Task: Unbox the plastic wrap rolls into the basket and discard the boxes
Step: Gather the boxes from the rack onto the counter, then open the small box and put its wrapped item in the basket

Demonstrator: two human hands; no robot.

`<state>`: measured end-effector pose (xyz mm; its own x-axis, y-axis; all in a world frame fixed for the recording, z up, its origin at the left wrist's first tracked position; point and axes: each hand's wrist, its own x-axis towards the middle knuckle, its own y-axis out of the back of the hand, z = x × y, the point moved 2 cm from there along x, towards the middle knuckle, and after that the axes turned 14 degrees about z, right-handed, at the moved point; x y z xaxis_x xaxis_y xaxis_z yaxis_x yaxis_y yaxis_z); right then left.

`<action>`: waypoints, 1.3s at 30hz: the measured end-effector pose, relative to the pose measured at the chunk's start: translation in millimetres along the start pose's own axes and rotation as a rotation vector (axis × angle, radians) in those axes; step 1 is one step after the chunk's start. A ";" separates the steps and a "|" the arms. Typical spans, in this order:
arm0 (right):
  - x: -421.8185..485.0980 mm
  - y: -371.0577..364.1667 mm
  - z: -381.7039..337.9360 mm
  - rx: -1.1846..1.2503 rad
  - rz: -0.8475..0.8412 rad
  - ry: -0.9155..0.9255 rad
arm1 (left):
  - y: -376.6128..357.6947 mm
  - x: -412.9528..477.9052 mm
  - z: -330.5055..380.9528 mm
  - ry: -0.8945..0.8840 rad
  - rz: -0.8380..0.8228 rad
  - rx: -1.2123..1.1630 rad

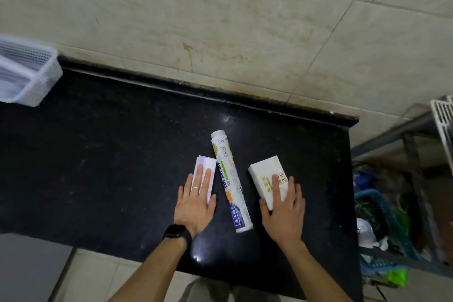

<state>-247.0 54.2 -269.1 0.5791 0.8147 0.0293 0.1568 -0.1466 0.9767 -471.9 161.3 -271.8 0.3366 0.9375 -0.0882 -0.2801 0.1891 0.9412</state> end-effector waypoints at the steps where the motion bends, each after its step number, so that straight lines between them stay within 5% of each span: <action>1: 0.0 -0.1 0.7 0.020 -0.010 -0.004 | 0.0 -0.3 0.2 0.003 0.005 -0.014; 13: 17.1 34.9 3.3 0.053 -0.218 0.019 | 36.6 -0.1 7.6 0.253 0.062 -0.308; 17: 26.5 75.2 -21.7 0.538 -0.106 -0.140 | 62.4 -13.4 14.7 0.075 0.197 -0.310; 22: 20.1 104.1 -56.5 1.205 -0.622 -0.471 | 79.7 -40.2 37.8 -0.390 0.424 -0.173; 25: 16.2 101.6 -61.6 1.242 -0.607 -0.458 | 80.6 -53.1 46.5 -0.487 0.467 -0.123; 39: -11.8 82.1 -34.9 1.227 -0.617 -0.244 | 90.9 -50.8 89.4 -0.234 0.132 -0.250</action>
<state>-268.9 52.1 -181.8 0.2642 0.8285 -0.4937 0.9539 -0.2999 0.0073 -434.0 104.8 -152.7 0.4714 0.8718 0.1330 -0.5362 0.1636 0.8281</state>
